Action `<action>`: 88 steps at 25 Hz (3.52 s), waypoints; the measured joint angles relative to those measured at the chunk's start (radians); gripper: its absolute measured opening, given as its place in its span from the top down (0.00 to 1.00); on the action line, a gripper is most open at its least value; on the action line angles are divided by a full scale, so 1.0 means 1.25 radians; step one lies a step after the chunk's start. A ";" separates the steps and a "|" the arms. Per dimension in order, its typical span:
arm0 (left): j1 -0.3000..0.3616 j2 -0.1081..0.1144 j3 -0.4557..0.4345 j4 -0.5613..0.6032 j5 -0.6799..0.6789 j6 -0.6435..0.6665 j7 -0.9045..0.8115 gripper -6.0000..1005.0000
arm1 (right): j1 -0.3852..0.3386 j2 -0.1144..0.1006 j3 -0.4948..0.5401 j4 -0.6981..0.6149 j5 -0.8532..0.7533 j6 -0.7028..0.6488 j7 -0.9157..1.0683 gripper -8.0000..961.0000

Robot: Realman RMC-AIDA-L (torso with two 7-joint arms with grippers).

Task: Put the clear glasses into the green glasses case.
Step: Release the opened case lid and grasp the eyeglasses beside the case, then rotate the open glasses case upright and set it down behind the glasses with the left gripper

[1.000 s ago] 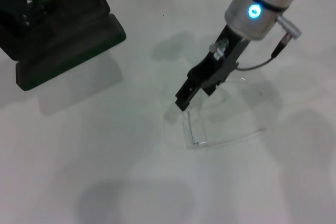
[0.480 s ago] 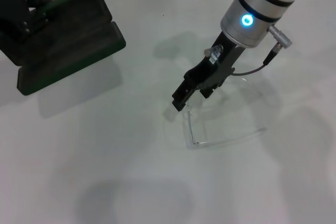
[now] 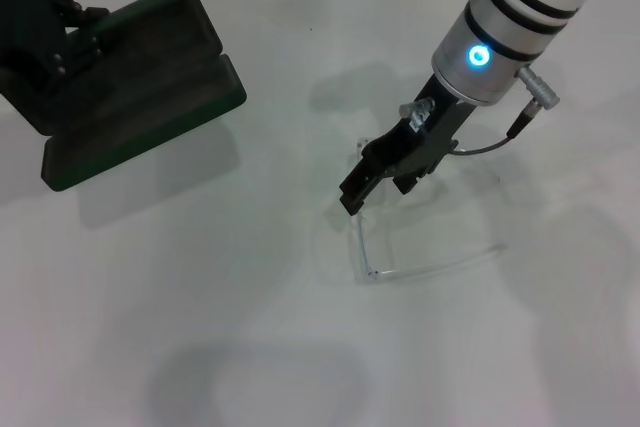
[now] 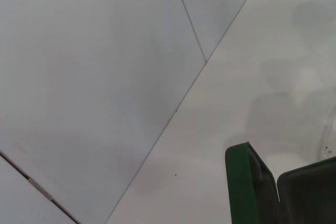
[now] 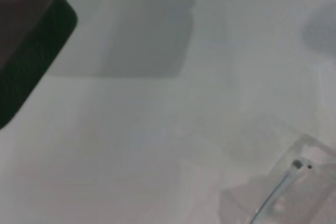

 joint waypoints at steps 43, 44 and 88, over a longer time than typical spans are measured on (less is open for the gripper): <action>0.025 -0.018 -0.009 -0.002 -0.001 0.000 0.031 0.84 | 0.008 0.000 -0.155 0.017 0.135 0.067 -0.002 0.55; 0.026 -0.018 -0.011 -0.002 -0.001 0.001 0.033 0.84 | 0.009 0.000 -0.155 0.017 0.136 0.067 -0.002 0.56; 0.040 -0.026 -0.015 -0.023 -0.018 0.000 0.064 0.84 | -0.053 -0.002 -0.272 -0.008 0.243 0.100 -0.010 0.78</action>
